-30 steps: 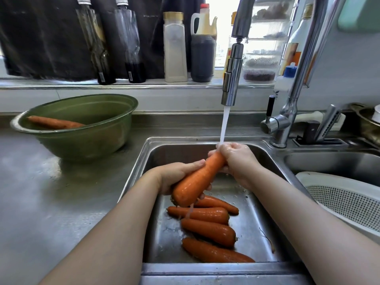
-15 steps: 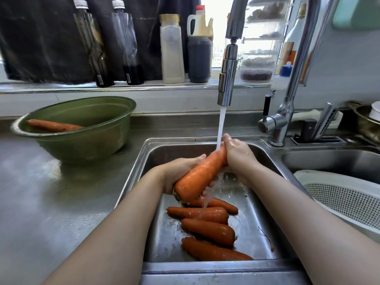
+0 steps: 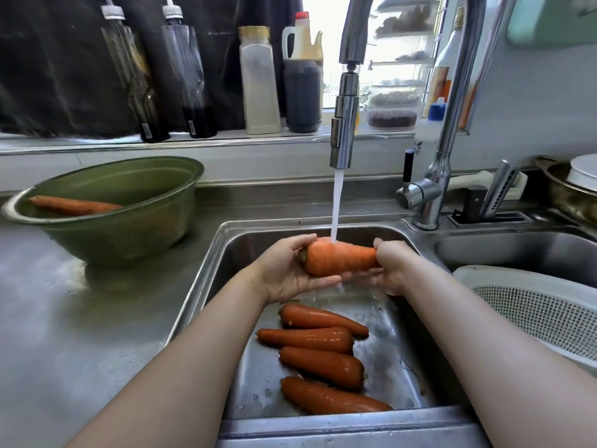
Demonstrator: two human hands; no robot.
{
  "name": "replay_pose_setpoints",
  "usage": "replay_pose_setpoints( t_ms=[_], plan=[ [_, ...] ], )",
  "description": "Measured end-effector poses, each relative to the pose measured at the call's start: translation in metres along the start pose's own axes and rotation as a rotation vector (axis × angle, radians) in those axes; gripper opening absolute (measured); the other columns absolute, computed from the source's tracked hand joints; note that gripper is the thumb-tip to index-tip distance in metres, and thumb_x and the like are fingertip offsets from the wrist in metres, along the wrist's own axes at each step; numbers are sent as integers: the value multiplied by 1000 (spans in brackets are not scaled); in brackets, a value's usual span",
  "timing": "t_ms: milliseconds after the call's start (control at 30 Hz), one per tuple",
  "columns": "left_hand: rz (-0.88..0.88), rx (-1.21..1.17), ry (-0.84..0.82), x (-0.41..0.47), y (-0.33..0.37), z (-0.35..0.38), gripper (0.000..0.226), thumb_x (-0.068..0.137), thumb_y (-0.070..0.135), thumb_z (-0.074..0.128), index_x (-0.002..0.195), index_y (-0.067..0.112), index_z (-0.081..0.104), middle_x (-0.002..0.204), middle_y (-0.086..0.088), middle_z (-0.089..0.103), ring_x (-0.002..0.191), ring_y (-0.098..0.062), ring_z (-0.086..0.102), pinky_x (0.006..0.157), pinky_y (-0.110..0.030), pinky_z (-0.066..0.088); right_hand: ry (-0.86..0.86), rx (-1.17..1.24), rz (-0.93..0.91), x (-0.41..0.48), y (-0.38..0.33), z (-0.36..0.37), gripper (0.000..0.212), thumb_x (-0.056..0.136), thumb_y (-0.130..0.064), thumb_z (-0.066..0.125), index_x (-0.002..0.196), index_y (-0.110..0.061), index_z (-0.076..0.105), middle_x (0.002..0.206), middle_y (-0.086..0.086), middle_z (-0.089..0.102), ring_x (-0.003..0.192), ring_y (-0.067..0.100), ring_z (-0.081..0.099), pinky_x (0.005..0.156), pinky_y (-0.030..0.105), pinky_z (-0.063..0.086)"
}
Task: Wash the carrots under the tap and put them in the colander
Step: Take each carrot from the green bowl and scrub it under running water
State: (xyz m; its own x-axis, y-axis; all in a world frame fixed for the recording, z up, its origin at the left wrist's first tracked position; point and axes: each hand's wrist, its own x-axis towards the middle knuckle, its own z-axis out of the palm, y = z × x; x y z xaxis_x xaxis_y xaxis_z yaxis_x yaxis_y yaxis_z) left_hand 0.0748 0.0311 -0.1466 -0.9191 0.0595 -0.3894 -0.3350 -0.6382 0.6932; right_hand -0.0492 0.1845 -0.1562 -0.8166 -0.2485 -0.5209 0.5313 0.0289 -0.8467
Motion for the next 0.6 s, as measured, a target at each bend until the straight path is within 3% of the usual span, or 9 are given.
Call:
replay_pose_setpoints(
  t_ms=[67,133,233,400,500,533,600],
  plan=[
    [15,47,72,7,-5,7,58,105,42,52,149,7,38,140,-37,49,100,-51,71,60,-42,65,77,-423,-81,3,5,-7,42,108,-33,49,135,0,54,124,27,65,96,38,66,86,46,53],
    [77,134,148,13,-11,16,54,107,49,46,141,8,47,127,-32,60,83,-40,75,53,-34,63,81,-708,-260,-3,8,-8,47,108,-39,47,131,-1,65,127,22,67,111,34,64,96,37,47],
    [141,181,181,14,-16,30,42,109,50,39,117,13,57,104,-23,63,66,-25,63,51,-26,57,-50,-725,-361,-9,10,-2,64,110,-50,31,130,-2,67,134,22,64,124,33,60,109,38,43],
    [192,169,42,10,-15,32,39,110,43,39,134,16,55,103,-11,58,62,-17,60,54,-24,55,-115,-534,-347,5,14,0,74,107,-61,29,153,-6,48,150,22,51,136,33,52,120,46,35],
    [306,411,88,12,-18,32,40,109,43,41,133,15,55,90,-4,57,59,-14,55,54,-24,45,-124,-447,-346,14,19,-3,97,91,-81,34,147,-5,55,146,23,55,129,35,59,116,49,42],
    [362,472,146,12,-18,33,39,109,41,43,134,15,58,88,-2,58,57,-13,52,54,-25,41,-138,-424,-330,17,21,-4,104,82,-87,34,146,-7,56,140,24,59,119,37,66,107,50,50],
    [458,506,259,13,-16,34,33,106,34,50,129,18,68,81,-1,59,52,-13,47,53,-26,40,-192,-382,-311,9,23,-2,93,90,-83,33,142,-11,58,122,30,67,85,36,74,74,45,61]
  ],
)
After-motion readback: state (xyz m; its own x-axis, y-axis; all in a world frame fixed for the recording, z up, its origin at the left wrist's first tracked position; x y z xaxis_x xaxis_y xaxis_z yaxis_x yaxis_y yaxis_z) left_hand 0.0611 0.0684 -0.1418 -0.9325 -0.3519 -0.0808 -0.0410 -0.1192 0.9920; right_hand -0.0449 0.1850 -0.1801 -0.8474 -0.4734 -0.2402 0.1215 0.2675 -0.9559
